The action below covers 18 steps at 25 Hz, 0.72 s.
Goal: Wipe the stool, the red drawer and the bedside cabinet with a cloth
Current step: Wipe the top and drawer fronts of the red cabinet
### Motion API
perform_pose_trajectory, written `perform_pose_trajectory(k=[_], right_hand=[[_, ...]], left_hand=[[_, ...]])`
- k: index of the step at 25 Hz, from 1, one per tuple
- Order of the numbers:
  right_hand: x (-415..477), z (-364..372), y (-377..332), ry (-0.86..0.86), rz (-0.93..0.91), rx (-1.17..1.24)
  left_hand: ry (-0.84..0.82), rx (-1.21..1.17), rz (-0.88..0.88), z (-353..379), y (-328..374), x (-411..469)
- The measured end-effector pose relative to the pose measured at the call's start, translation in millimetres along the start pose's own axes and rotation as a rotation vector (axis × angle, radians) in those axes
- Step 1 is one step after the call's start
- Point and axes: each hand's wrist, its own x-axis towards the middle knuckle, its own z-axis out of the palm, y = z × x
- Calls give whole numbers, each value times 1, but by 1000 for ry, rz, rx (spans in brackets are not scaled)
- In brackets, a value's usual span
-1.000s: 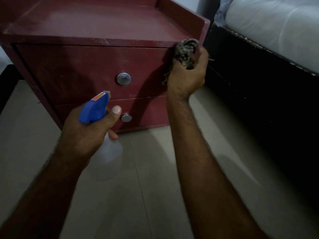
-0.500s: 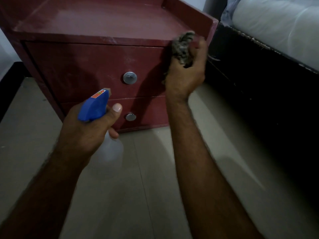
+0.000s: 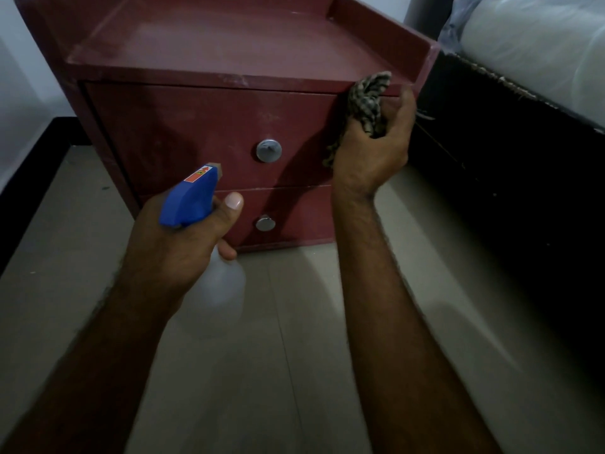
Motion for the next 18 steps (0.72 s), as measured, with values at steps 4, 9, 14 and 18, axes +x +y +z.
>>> perform_pose_trajectory(k=[4, 9, 14, 18], right_hand=[[-41, 16, -18, -175, -78, 4], [-52, 14, -16, -371, -154, 31], [-7, -6, 4, -192, -18, 5], [35, -18, 20, -35, 68, 29]], left_hand=[[-9, 19, 16, -4, -5, 3], [3, -8, 2, -3, -9, 3], [12, -28, -22, 3, -9, 5], [0, -20, -22, 11, -8, 5]])
